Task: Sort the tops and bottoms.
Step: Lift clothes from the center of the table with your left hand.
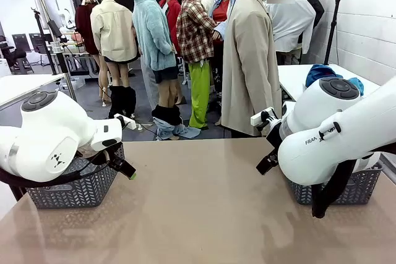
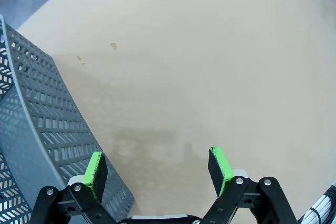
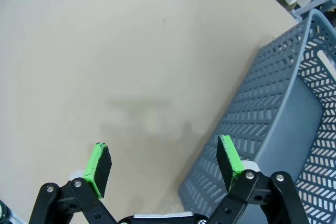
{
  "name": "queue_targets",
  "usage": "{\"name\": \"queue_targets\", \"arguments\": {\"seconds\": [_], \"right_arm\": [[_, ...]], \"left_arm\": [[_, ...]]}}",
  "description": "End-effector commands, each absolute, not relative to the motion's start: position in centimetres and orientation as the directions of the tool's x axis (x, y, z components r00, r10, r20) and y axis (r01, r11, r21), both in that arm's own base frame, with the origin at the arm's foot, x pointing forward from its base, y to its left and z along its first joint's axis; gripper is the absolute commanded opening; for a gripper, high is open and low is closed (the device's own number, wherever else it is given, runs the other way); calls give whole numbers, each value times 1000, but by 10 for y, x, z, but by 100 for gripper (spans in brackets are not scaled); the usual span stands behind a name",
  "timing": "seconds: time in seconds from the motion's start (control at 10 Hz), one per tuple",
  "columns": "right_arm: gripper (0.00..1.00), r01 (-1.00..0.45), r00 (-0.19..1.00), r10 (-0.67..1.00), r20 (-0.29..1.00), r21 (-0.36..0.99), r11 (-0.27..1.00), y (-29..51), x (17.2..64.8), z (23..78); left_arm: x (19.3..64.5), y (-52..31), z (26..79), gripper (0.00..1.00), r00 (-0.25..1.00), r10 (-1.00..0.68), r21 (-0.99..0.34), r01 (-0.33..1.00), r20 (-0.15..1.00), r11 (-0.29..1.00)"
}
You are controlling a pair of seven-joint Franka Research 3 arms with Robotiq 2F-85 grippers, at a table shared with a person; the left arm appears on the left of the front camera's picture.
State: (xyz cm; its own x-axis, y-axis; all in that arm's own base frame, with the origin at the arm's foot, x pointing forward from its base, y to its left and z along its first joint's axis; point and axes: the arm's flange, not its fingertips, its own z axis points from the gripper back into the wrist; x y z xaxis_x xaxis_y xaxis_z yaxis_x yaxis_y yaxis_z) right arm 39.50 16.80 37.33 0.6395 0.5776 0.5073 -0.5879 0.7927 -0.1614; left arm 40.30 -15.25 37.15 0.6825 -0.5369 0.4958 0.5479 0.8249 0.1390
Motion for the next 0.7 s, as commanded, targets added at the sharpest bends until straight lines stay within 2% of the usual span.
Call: {"name": "queue_targets", "arguments": {"seconds": [0.0, 0.2, 0.4, 0.6], "right_arm": [[100, -587, 641, 576, 508, -160, 794, 168, 395, 373], [100, -588, 640, 578, 507, -161, 793, 168, 395, 373], [100, -572, 556, 581, 594, -234, 786, 177, 402, 407], [100, -525, 491, 572, 657, -300, 796, 169, 408, 450]], "left_arm": [[403, -151, 372, 100, 684, -535, 139, 546, 496, 826], [403, -152, 372, 100, 683, -537, 139, 548, 496, 825], [408, -161, 420, 100, 590, -558, 223, 545, 584, 808], [403, -156, 465, 100, 511, -603, 302, 553, 613, 776]]}}
